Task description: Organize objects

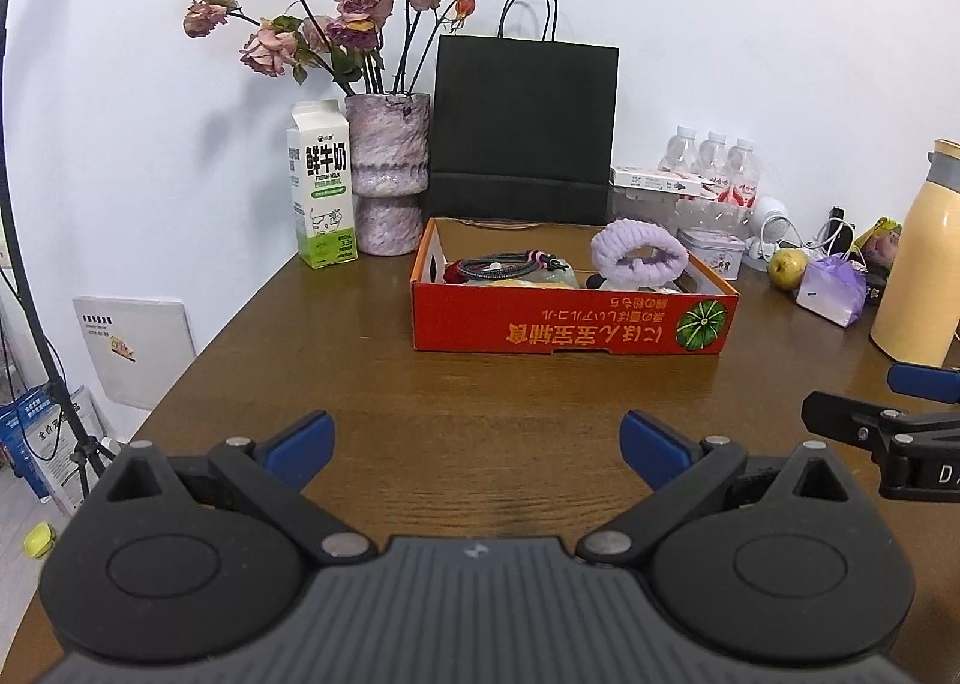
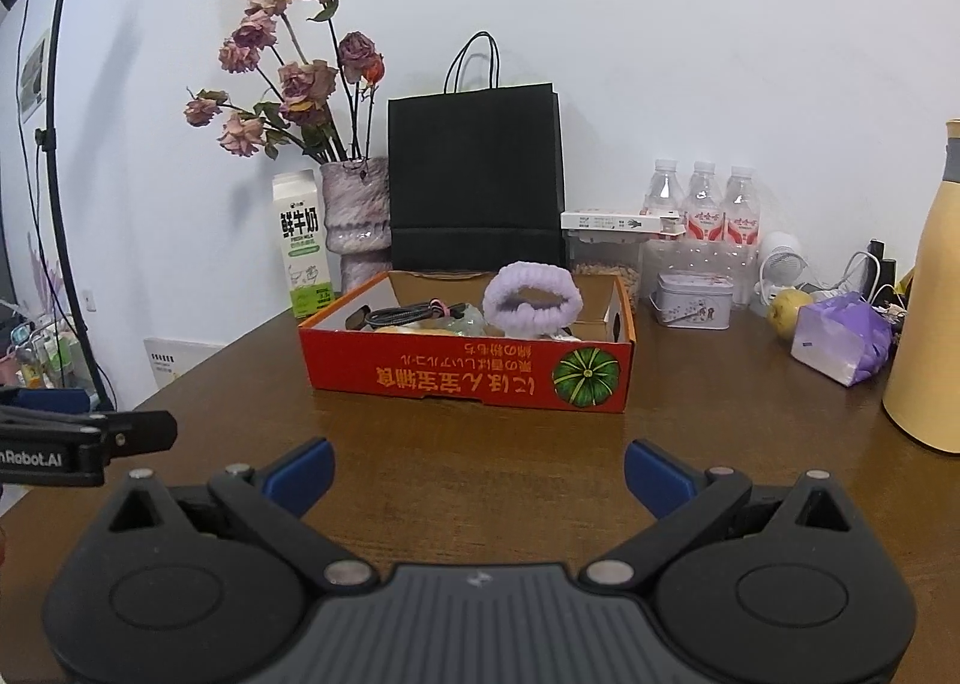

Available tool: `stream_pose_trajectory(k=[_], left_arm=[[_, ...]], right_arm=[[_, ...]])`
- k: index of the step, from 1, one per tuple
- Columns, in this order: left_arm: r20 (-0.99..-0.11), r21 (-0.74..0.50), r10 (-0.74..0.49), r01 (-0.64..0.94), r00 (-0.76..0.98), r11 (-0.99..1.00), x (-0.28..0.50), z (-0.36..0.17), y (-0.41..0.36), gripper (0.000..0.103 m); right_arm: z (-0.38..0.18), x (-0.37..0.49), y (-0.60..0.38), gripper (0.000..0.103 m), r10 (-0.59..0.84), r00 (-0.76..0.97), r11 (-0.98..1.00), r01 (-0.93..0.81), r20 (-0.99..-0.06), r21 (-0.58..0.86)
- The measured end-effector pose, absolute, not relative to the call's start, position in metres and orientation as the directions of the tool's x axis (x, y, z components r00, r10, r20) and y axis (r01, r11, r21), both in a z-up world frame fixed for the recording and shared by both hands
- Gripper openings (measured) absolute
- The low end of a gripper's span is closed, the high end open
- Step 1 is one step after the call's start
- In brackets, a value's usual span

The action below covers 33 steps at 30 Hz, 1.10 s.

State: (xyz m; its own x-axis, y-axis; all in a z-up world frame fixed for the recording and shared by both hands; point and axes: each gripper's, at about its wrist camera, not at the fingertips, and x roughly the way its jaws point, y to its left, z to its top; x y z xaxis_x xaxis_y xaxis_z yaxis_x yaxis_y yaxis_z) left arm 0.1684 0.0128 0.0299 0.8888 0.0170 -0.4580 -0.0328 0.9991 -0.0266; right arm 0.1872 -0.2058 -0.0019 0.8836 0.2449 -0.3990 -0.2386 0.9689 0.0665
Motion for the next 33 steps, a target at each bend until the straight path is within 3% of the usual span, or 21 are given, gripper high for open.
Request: stream_pose_trajectory(k=[33], left_arm=[[-0.456, -0.024, 0.012, -0.026, 0.89, 0.999, 0.153, 0.032, 0.007, 0.103]], right_arm=[[0.001, 0.172, -0.21, 0.103, 0.243, 0.887, 0.969, -0.237, -0.392, 0.064]])
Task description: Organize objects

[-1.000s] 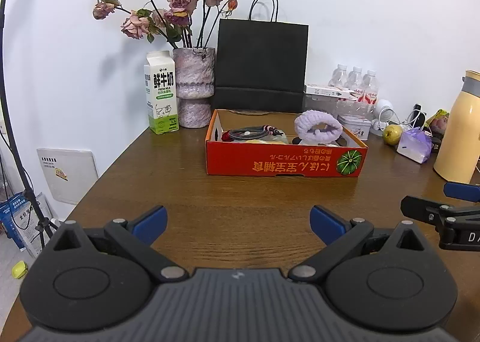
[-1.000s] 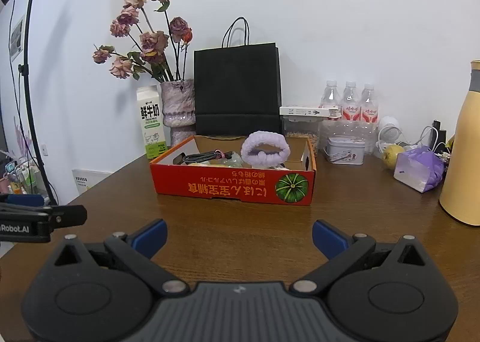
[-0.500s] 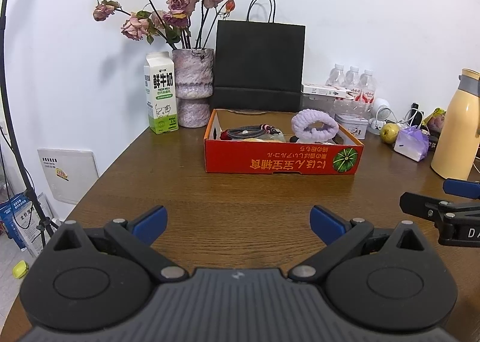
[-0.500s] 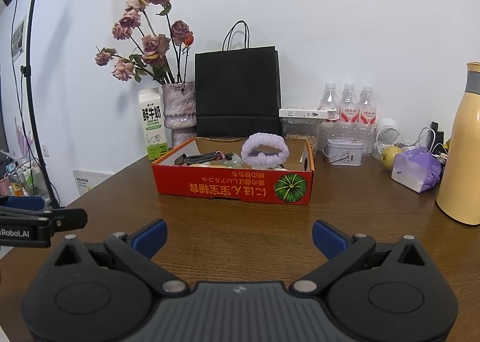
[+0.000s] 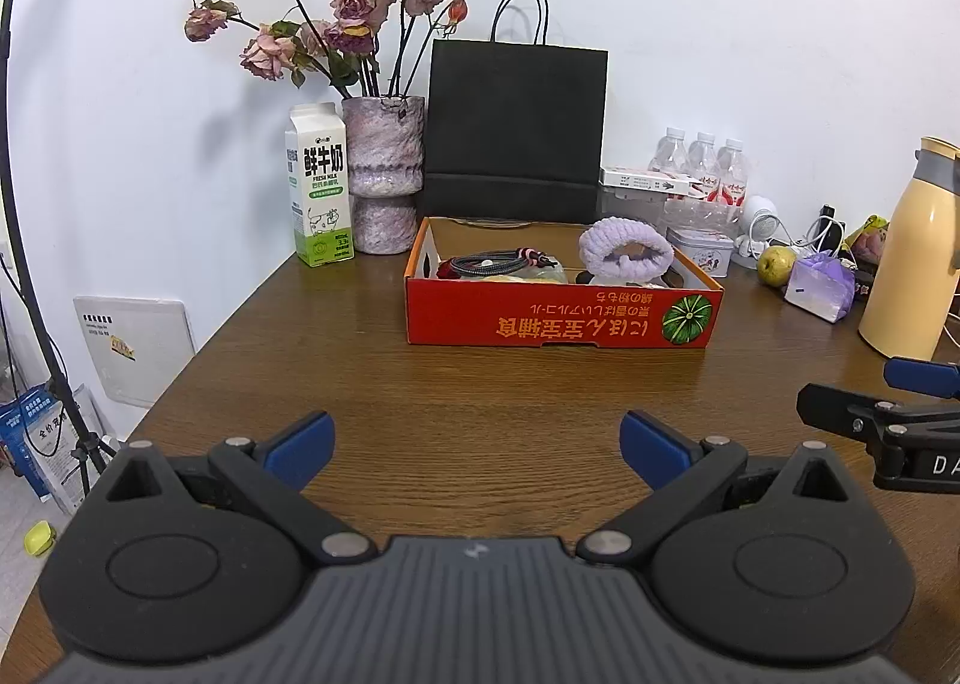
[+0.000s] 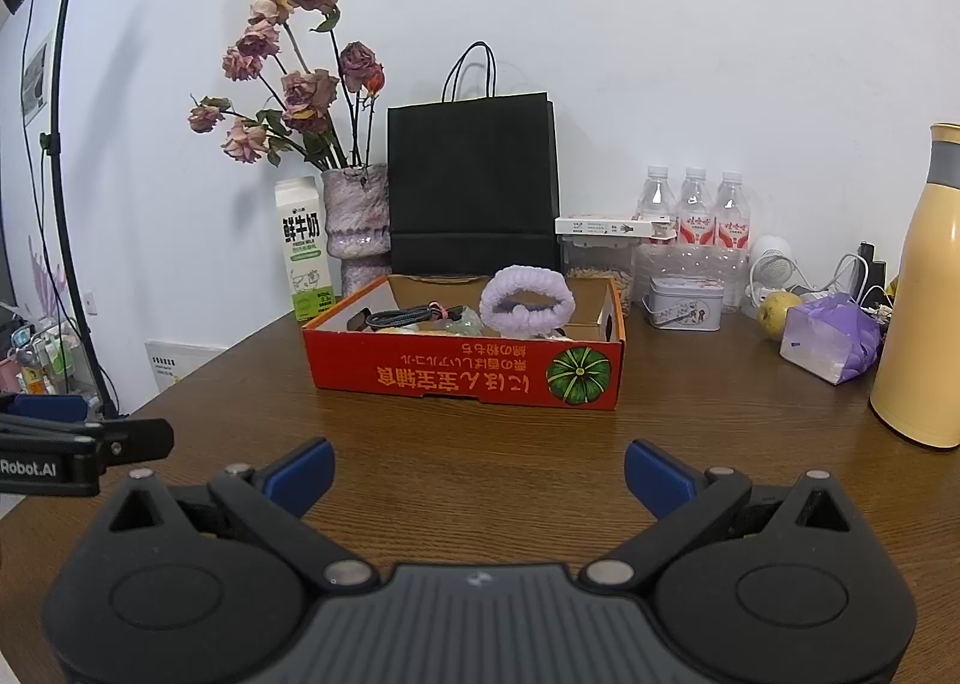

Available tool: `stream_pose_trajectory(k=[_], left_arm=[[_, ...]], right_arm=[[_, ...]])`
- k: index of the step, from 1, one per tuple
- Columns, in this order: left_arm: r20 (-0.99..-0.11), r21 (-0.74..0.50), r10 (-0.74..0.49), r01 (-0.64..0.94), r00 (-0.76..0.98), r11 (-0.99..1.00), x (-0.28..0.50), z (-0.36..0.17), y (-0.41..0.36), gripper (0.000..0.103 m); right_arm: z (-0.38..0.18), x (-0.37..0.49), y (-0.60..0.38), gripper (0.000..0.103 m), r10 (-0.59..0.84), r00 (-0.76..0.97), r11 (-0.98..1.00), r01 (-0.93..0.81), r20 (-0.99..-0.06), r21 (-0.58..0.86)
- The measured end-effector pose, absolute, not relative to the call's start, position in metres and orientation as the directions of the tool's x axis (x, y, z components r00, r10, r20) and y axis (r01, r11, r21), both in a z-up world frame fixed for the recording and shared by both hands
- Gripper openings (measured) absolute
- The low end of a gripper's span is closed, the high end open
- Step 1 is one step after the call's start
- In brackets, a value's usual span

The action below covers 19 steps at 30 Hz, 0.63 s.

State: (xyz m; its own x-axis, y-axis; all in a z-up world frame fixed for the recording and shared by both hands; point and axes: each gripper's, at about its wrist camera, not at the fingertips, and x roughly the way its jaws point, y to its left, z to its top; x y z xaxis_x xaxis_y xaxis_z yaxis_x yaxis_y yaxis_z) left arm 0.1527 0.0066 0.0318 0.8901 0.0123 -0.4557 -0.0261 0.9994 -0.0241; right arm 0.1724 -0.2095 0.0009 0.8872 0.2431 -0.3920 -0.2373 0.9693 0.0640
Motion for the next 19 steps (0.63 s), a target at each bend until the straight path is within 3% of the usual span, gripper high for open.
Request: stream_pose_trajectory(k=[19], left_arm=[[-0.461, -0.027, 0.01, -0.025, 0.887, 0.999, 0.1517, 0.0276, 0.0022, 0.103]], right_arm=[[0.0006, 0.1723, -0.2091, 0.103, 0.243, 0.887, 0.969, -0.238, -0.392, 0.064]])
